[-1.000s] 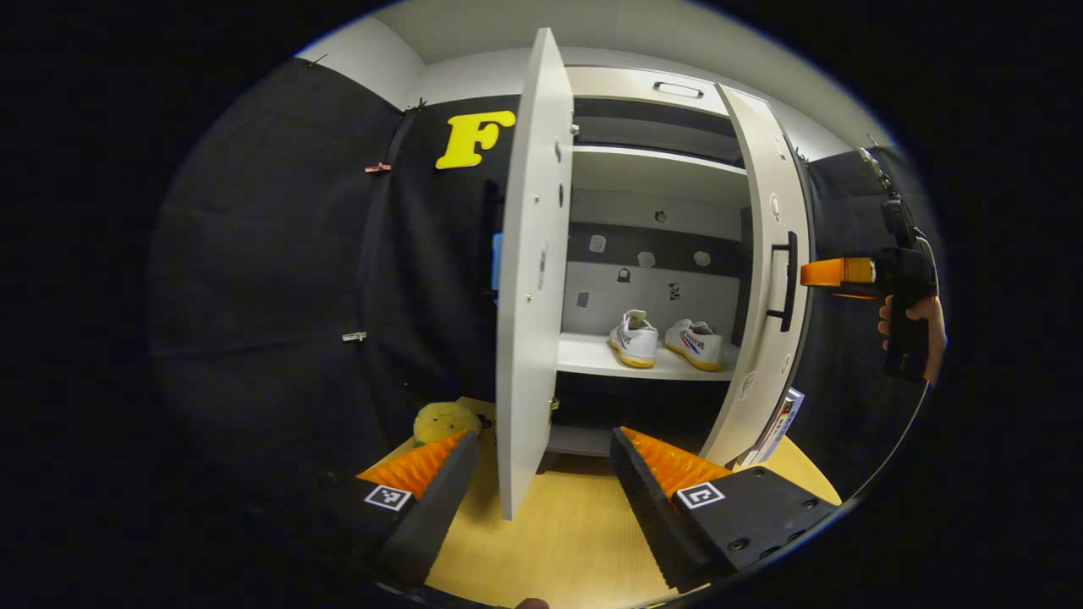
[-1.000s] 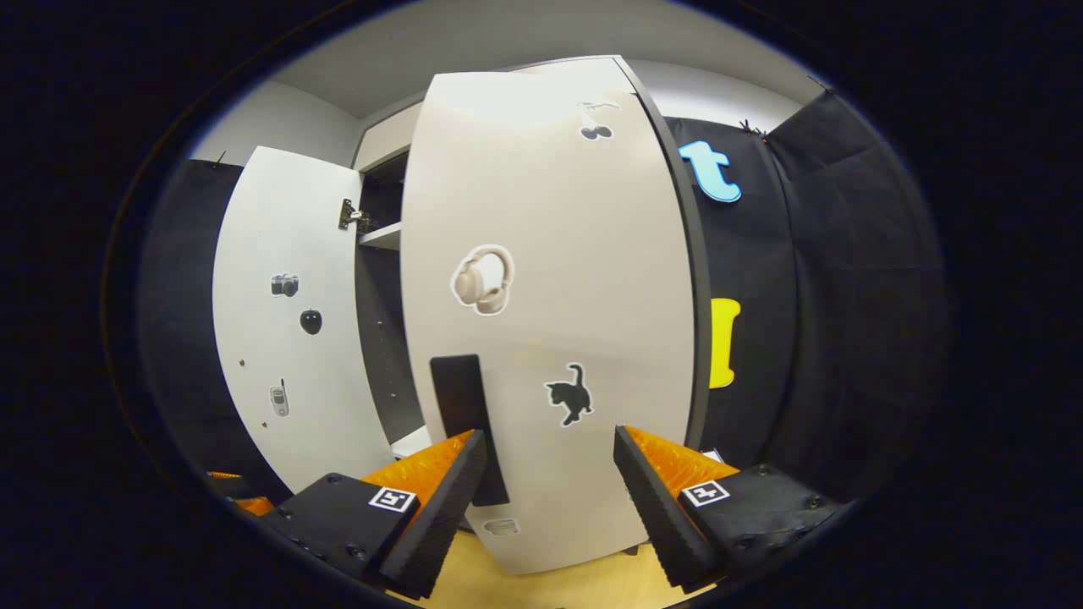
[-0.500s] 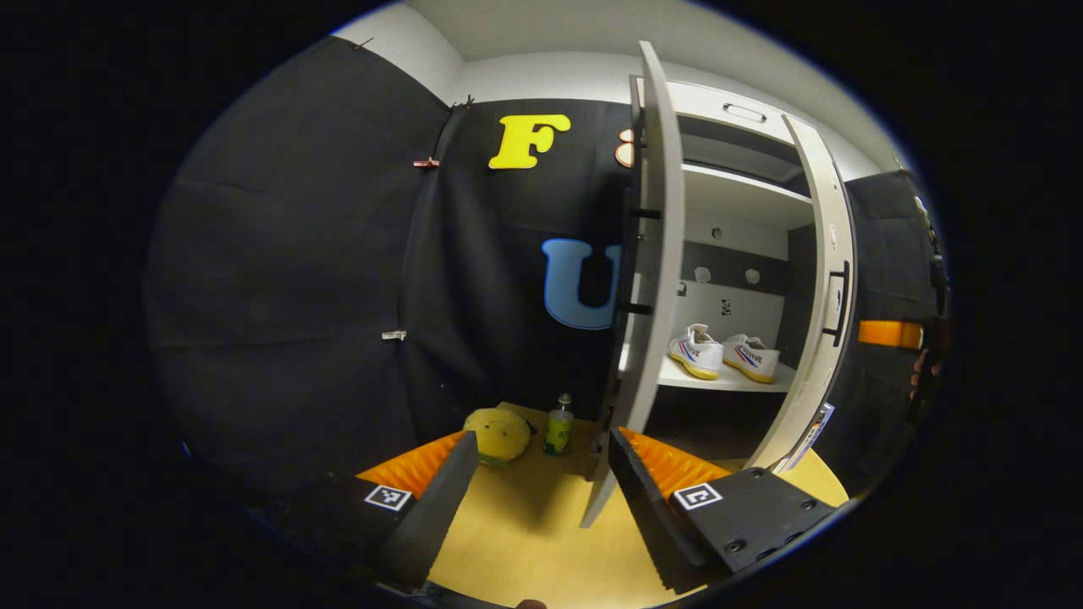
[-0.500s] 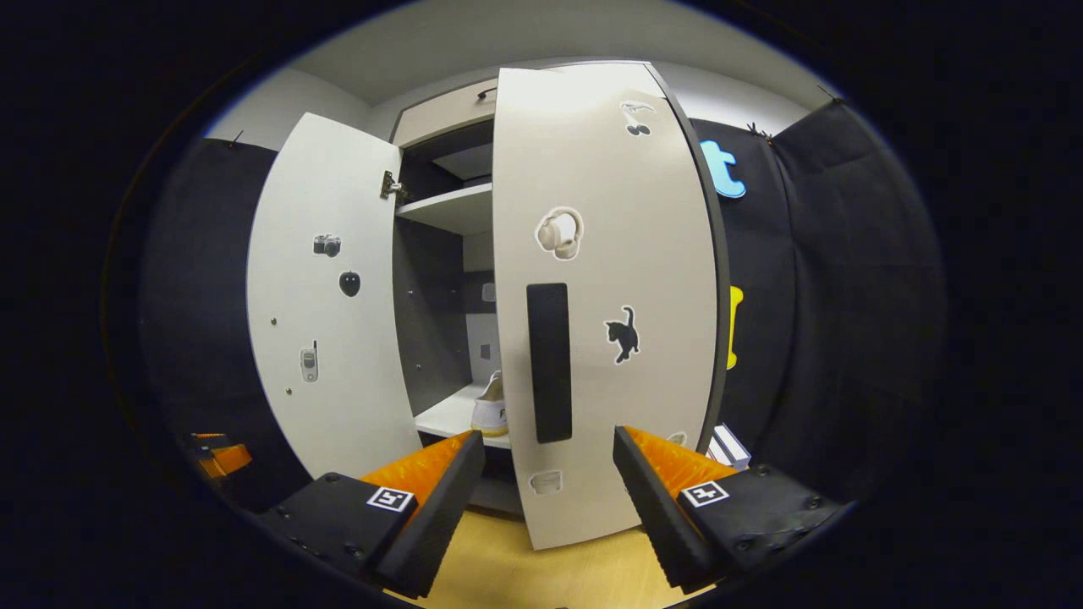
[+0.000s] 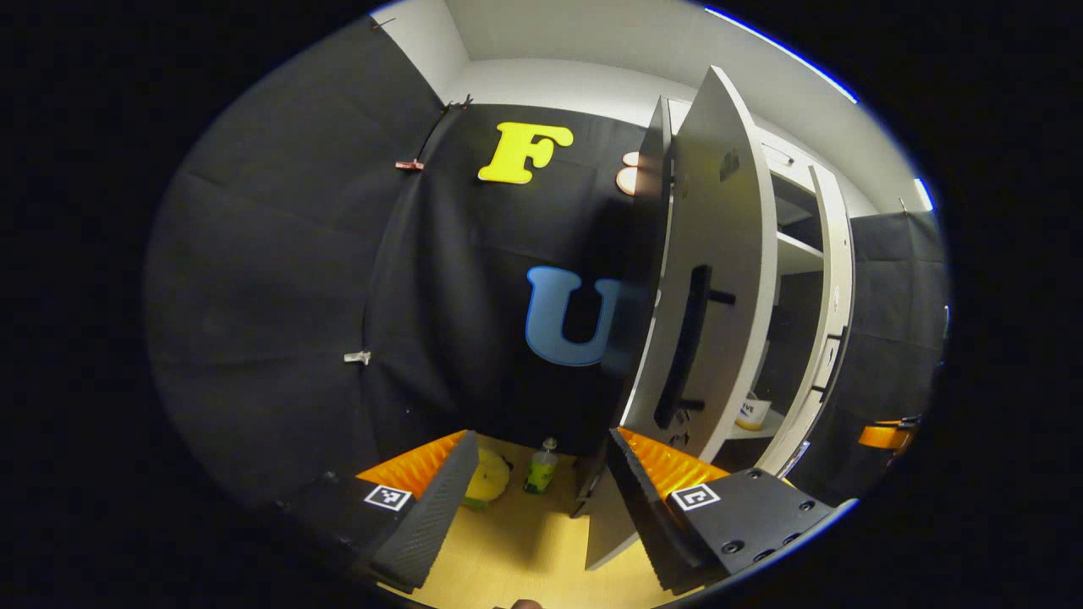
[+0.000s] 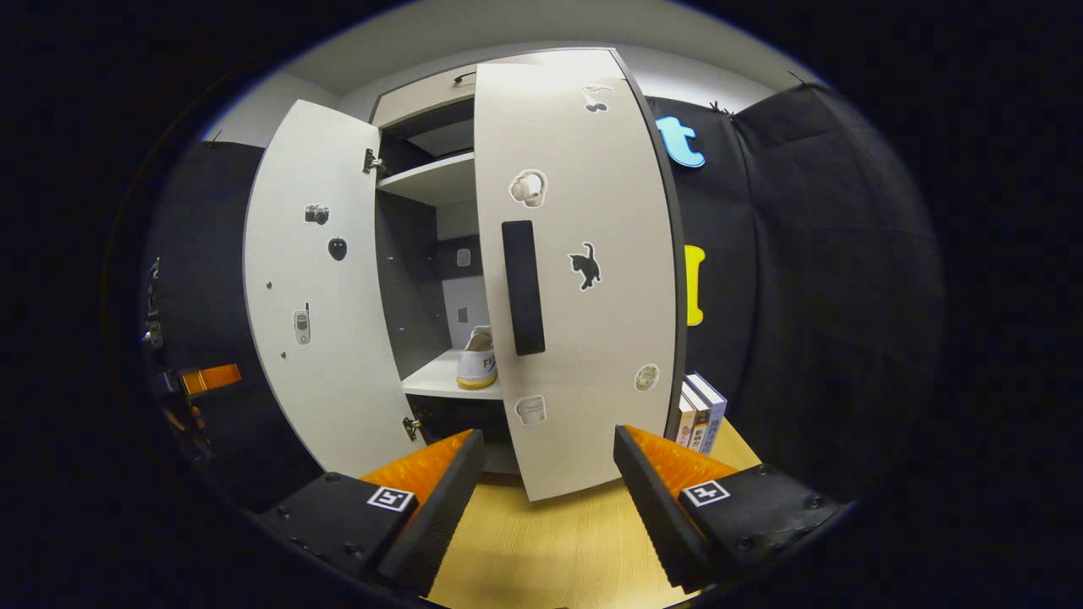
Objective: Grab one shoe with the right hand and put it into the shoe cabinet, grab the other shoe with the left hand and put it into the shoe cabinet; then close the right door with the right hand and the left door with the left hand.
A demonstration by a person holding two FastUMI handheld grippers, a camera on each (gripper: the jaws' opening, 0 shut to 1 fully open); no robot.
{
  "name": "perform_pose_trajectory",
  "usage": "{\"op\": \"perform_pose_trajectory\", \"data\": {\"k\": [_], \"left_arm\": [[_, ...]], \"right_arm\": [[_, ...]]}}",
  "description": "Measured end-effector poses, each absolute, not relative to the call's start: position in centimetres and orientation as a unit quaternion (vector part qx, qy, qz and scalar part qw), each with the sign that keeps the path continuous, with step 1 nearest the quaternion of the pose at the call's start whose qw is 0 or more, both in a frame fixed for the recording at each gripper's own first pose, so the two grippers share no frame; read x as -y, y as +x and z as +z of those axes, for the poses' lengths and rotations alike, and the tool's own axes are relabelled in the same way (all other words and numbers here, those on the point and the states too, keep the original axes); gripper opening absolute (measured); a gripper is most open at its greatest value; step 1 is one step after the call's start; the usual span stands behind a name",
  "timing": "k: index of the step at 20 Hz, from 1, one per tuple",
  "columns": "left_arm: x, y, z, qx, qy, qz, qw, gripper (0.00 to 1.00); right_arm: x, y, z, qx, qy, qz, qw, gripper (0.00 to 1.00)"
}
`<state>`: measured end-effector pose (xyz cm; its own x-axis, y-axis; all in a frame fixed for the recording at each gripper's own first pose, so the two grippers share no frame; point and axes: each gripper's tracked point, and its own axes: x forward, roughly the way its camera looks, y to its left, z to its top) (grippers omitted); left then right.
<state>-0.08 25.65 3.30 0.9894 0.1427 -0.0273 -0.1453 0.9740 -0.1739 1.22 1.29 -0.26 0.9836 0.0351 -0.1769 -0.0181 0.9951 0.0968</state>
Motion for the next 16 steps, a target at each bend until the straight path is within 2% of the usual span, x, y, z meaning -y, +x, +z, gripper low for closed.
{"op": "perform_pose_trajectory", "data": {"k": [9, 16], "left_arm": [[-25.3, 6.7, 8.7, 0.012, -0.067, -0.010, 0.998, 0.95], [-23.7, 8.3, 10.4, 0.019, -0.013, -0.026, 0.999, 0.95]], "right_arm": [[3.2, -3.0, -1.5, -0.098, 0.073, -0.065, 0.990, 0.98], [6.0, -4.8, -1.9, -0.093, 0.092, -0.109, 0.985, 0.98]]}}
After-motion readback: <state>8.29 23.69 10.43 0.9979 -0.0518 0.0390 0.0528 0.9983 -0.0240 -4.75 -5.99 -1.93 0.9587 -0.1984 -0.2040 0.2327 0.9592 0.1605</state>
